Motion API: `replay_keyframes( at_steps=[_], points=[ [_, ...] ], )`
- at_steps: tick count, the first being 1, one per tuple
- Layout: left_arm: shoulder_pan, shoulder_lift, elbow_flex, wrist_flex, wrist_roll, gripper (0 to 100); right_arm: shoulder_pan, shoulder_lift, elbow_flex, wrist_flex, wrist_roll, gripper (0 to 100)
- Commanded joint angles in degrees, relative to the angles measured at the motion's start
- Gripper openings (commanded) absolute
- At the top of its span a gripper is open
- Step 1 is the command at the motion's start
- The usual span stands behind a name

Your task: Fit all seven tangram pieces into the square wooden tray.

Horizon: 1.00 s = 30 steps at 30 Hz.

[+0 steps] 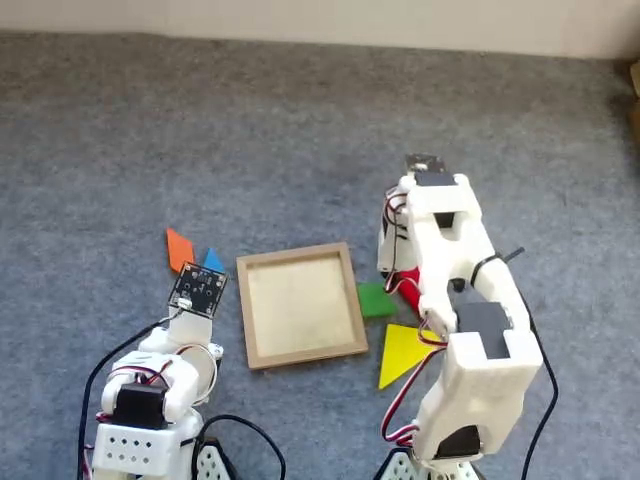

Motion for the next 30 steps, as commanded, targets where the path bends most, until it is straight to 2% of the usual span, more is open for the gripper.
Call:
replay_keyframes(
  at_steps=[1, 13, 20, 25, 30],
  points=[
    [-0.48, -3.3, 1.1, 0.7, 0.09, 1, -1.54, 1.01, -2.59, -0.13, 0.26, 35.9],
    [-0.48, -3.3, 1.1, 0.7, 0.09, 1, -4.18, 6.55, -4.62, -0.22, 0.35, 35.9],
    [-0.48, -3.3, 1.1, 0.7, 0.09, 1, -2.33, 6.29, -4.97, -0.22, 0.18, 35.8],
    [-0.48, -3.3, 1.1, 0.7, 0.09, 1, -0.57, 6.46, -7.69, -0.92, -5.1, 35.8],
    [-0.48, -3.3, 1.1, 0.7, 0.09, 1, -0.31, 6.46, -8.04, -1.1, -6.77, 35.8]
  ],
)
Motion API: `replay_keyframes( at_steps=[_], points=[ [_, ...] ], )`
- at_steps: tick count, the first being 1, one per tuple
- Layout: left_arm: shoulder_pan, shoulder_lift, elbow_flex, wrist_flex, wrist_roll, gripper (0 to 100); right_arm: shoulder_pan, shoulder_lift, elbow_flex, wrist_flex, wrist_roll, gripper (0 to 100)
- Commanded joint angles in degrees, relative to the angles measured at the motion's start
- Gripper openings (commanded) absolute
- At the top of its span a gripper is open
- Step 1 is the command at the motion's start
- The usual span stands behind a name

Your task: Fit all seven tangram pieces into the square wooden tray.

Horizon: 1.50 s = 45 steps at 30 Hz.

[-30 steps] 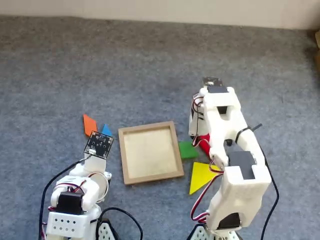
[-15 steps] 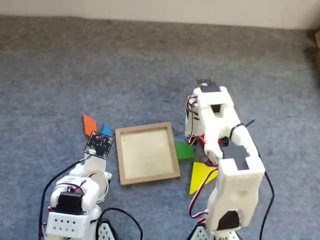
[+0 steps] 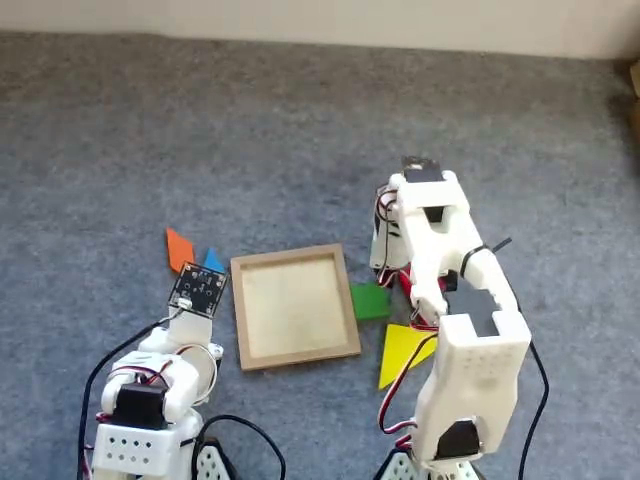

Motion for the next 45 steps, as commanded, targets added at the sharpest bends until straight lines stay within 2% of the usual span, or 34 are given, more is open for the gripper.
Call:
replay_keyframes(
  at_steps=[1, 11, 30, 42, 45],
  points=[
    [-0.48, -3.3, 1.1, 0.7, 0.09, 1, 1.1, -0.13, -3.03, -1.27, -1.23, 35.8],
    [-0.48, -3.3, 1.1, 0.7, 0.09, 1, 3.74, -0.4, -4.7, -3.03, -3.69, 35.8],
    [-0.48, -3.3, 1.1, 0.7, 0.09, 1, 3.65, -0.04, -5.76, -1.1, -3.87, 35.6],
    [-0.48, -3.3, 1.1, 0.7, 0.09, 1, 3.74, -0.4, -5.58, -0.66, -3.34, 20.2],
    [-0.48, -3.3, 1.1, 0.7, 0.09, 1, 3.65, -0.4, -5.58, -0.66, 1.05, 14.2]
  ],
)
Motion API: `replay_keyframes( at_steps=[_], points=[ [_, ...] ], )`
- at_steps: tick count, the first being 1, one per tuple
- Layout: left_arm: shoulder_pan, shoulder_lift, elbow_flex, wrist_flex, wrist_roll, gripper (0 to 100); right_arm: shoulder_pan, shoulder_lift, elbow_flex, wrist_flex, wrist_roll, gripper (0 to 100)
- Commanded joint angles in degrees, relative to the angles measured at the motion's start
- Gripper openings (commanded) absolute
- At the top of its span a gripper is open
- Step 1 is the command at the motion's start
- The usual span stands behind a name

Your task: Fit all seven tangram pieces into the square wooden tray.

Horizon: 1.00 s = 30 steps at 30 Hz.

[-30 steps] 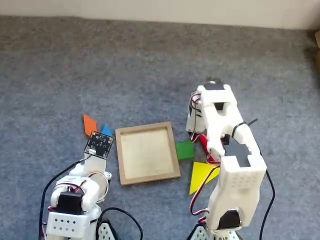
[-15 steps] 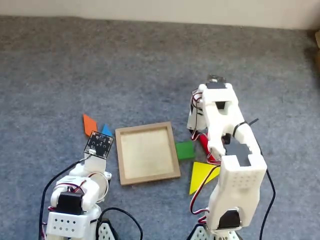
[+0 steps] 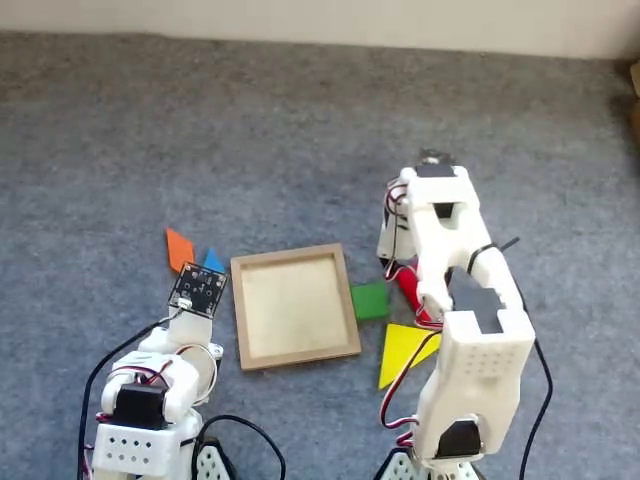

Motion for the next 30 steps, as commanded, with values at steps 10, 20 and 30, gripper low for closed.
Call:
replay_keyframes(
  at_steps=[10, 20, 30],
  points=[
    [-0.48, -3.3, 1.1, 0.7, 0.09, 1, 0.66, -1.63, -3.56, 4.18, 4.48, 11.7],
    [-0.48, -3.3, 1.1, 0.7, 0.09, 1, -1.36, -19.91, 1.71, 5.76, 10.11, 25.0],
    [-0.4, -3.3, 1.1, 0.7, 0.09, 1, -3.03, -32.84, 22.37, -5.23, 18.73, 25.3]
  ],
)
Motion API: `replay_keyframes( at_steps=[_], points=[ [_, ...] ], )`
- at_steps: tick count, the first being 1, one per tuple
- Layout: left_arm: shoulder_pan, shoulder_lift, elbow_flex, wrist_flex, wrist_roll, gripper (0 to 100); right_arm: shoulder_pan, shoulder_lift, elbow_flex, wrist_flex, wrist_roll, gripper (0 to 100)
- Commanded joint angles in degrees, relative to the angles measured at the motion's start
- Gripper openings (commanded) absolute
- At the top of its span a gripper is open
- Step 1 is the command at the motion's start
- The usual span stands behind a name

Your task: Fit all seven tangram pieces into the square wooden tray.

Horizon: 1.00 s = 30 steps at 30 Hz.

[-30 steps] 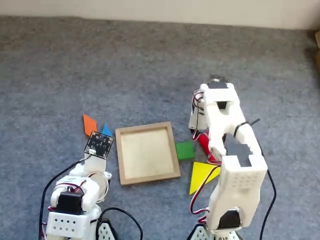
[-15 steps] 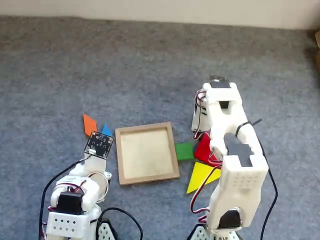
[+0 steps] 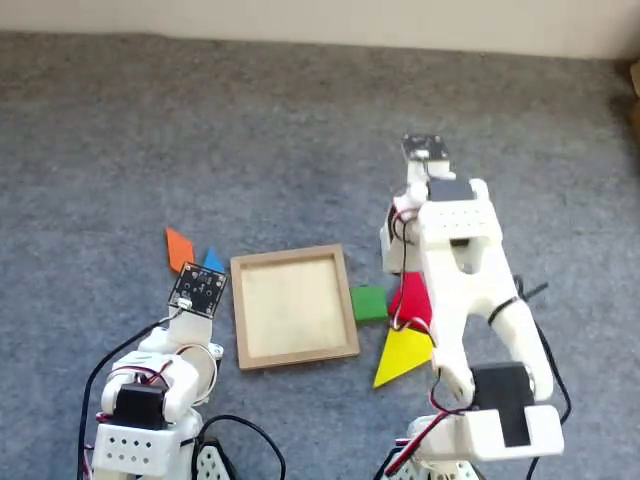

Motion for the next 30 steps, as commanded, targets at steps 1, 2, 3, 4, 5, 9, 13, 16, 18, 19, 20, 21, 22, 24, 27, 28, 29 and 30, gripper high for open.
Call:
replay_keyframes(
  at_steps=[1, 2, 3, 4, 5, 9, 13, 16, 18, 19, 20, 21, 22, 24, 27, 28, 29, 30],
  points=[
    [-0.4, -3.3, 1.1, 0.7, 0.09, 1, -0.57, -3.47, 5.05, -5.67, 3.78, 25.3],
    [-0.4, -3.3, 1.1, 0.7, 0.09, 1, -0.57, -2.86, 6.55, -6.37, 4.66, 25.3],
    [-0.4, -3.3, 1.1, 0.7, 0.09, 1, -0.92, -2.07, 7.69, -6.9, 5.27, 25.3],
    [-0.4, -3.3, 1.1, 0.7, 0.09, 1, -1.36, -1.01, 8.57, -6.99, 5.63, 25.4],
    [-0.4, -3.3, 1.1, 0.7, 0.09, 1, -1.54, 0.04, 8.66, -6.99, 5.8, 25.4],
    [-0.4, -3.3, 1.1, 0.7, 0.09, 1, -3.82, 6.37, 6.11, -6.99, 5.71, 29.6],
    [-0.4, -3.3, 1.1, 0.7, 0.09, 1, -4.18, 12.0, 2.77, -6.9, 5.63, 37.8],
    [-0.4, -3.3, 1.1, 0.7, 0.09, 1, -4.09, 15.16, 1.19, -6.9, 5.63, 37.9],
    [-0.4, -3.3, 1.1, 0.7, 0.09, 1, -3.82, 16.66, 0.4, -6.64, 5.63, 37.9],
    [-0.4, -3.3, 1.1, 0.7, 0.09, 1, -3.56, 17.19, 0.04, -6.46, 5.71, 37.9],
    [-0.4, -3.3, 1.1, 0.7, 0.09, 1, -3.21, 17.36, -0.13, -6.29, 5.8, 37.9],
    [-0.4, -3.3, 1.1, 0.7, 0.09, 1, -2.77, 17.36, -0.31, -5.85, 5.89, 37.9],
    [-0.4, -3.3, 1.1, 0.7, 0.09, 1, -2.51, 17.36, -0.4, -4.97, 5.98, 37.9],
    [-0.4, -3.3, 1.1, 0.7, 0.09, 1, -1.8, 17.36, -0.4, -3.47, 7.38, 37.9],
    [-0.4, -3.3, 1.1, 0.7, 0.09, 1, -1.8, 17.45, -0.4, -1.8, 11.25, 37.8],
    [-0.4, -3.3, 1.1, 0.7, 0.09, 1, -1.8, 17.45, -0.4, -1.1, 12.13, 37.8],
    [-0.4, -3.3, 1.1, 0.7, 0.09, 1, -1.89, 17.45, -0.4, -0.4, 12.92, 37.8],
    [-0.4, -3.3, 1.1, 0.7, 0.09, 1, -1.89, 17.45, -0.4, 0.13, 13.63, 37.8]
  ],
)
